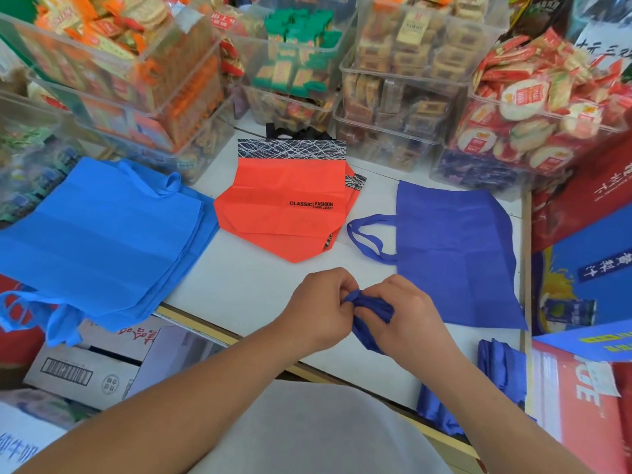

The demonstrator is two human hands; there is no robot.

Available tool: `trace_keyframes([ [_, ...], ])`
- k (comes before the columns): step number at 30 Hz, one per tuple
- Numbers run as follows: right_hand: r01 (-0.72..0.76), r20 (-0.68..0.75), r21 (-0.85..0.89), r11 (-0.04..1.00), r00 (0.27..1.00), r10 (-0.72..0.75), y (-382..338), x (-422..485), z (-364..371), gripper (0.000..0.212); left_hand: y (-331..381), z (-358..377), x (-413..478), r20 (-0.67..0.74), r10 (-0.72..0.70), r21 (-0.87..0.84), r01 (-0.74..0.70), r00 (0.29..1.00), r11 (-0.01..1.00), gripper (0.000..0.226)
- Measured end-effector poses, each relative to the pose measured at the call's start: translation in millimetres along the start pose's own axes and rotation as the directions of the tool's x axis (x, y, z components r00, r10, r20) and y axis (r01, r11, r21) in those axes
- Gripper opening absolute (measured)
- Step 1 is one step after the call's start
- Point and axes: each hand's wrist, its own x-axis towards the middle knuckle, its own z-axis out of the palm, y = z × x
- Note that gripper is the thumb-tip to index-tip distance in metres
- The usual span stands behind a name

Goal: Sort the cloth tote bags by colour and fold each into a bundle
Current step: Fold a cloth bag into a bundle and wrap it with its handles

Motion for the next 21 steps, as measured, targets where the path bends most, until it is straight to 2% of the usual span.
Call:
trace_keyframes([
  [1,-0.071,-0.038,0.094,0.993,0.996,0.075,0,0,-3,0.021,0,2,-2,-0.034,0.03,0.01,-0.029,0.999,1.0,0.02],
  [3,-0.211,-0.043,0.329,0.921,0.97,0.238,0,-4,-10,0.035,-1,0,-1,-0.071,-0.004,-0.087,-0.002,0.997,0.996,0.02],
  [5,-0.236,-0.029,0.407,0.883,0.962,0.27,1,-9,-11,0.035,-3,-6,3,-0.064,-0.081,-0.234,0.064,0.995,0.97,0.018],
  [8,-0.132,-0.088,0.339,0.931,0.981,0.171,3,-13,-3,0.024,2,-11,4,-0.022,-0.104,-0.281,0.094,0.994,0.955,0.015],
  [12,0.109,-0.109,0.109,0.988,0.989,-0.097,7,-7,6,0.021,9,-10,7,-0.002,-0.155,-0.261,0.149,0.988,0.954,0.015],
  [14,0.109,-0.119,0.105,0.988,0.988,-0.096,11,-4,10,0.024,13,-8,9,-0.02,-0.138,-0.24,0.129,0.99,0.962,0.016],
  [18,-0.112,-0.1,0.29,0.95,0.984,0.146,9,-1,6,0.023,13,-8,9,0.028,-0.036,-0.127,0.039,0.999,0.991,0.02],
  [20,-0.275,-0.034,0.466,0.841,0.944,0.328,8,0,1,0.022,5,-12,10,0.047,0.068,-0.002,-0.068,0.997,0.998,0.022],
  [21,-0.322,0.006,0.549,0.772,0.924,0.381,8,0,-1,0.022,1,-13,9,0.042,0.105,0.006,-0.105,0.994,0.994,0.024],
])
